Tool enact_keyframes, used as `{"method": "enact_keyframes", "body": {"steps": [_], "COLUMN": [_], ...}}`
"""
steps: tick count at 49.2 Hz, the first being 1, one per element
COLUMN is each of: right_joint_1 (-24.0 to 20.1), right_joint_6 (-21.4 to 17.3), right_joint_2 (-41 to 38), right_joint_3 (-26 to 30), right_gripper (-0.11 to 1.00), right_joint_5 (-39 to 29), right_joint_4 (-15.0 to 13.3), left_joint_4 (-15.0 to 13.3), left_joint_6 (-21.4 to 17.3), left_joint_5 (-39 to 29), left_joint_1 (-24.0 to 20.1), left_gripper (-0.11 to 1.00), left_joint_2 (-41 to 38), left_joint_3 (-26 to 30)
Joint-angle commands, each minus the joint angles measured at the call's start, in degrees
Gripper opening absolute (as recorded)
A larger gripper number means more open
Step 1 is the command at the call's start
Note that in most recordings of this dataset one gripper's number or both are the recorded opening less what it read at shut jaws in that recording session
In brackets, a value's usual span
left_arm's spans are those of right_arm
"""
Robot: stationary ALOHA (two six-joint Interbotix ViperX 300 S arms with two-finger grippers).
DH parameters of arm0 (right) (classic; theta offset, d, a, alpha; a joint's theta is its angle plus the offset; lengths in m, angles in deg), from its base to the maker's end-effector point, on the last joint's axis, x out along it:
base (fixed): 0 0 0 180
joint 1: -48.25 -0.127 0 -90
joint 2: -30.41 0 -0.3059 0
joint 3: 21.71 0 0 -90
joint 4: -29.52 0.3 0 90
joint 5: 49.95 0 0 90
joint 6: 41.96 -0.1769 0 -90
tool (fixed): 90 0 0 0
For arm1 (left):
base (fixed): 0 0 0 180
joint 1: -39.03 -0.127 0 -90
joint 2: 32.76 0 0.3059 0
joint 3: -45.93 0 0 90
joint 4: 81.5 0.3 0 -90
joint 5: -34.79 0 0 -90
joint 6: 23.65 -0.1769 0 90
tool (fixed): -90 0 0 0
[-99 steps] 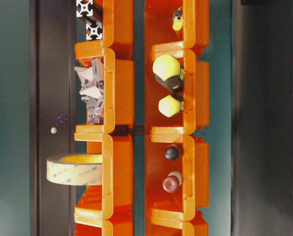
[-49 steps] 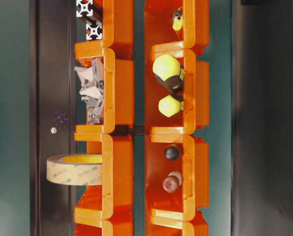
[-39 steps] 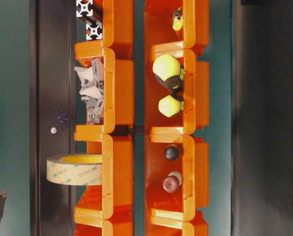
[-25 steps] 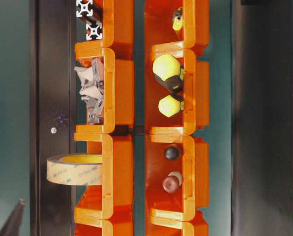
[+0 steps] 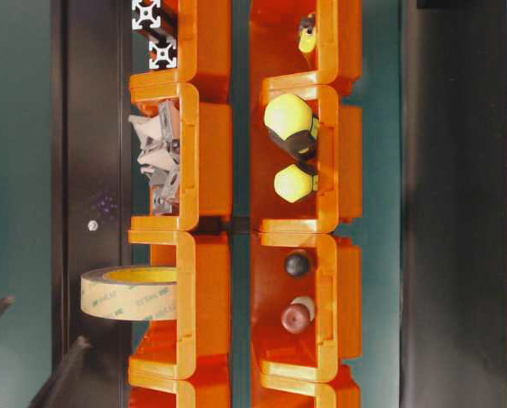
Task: Pick foam from container rack with left arm.
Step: 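Move the left gripper up toward the top-left bin of the orange rack, then grasp the black foam tape roll in the bin with the left gripper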
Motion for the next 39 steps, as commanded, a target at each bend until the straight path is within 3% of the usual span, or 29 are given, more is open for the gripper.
{"method": "enact_keyframes", "body": {"steps": [1, 19, 39], "right_joint_1": [-0.26, -0.97, -0.97], "right_joint_6": [0.0, -0.35, -0.26], "right_joint_2": [-0.35, 0.53, 1.05], "right_joint_3": [1.32, 0.62, 0.62], "right_gripper": [0.0, 0.0, 0.0], "right_joint_5": [0.09, -0.7, -1.23], "right_joint_4": [-0.09, -0.09, -0.09], "left_joint_4": [0.18, 0.18, 0.18], "left_joint_6": [0.44, 3.96, 4.39], "left_joint_5": [1.05, 7.91, 9.14], "left_joint_1": [-0.88, -1.32, -1.32], "left_gripper": [0.89, 0.89, 0.89], "left_joint_2": [-0.44, -3.87, -6.15], "left_joint_3": [0.26, -1.32, -0.09]}}
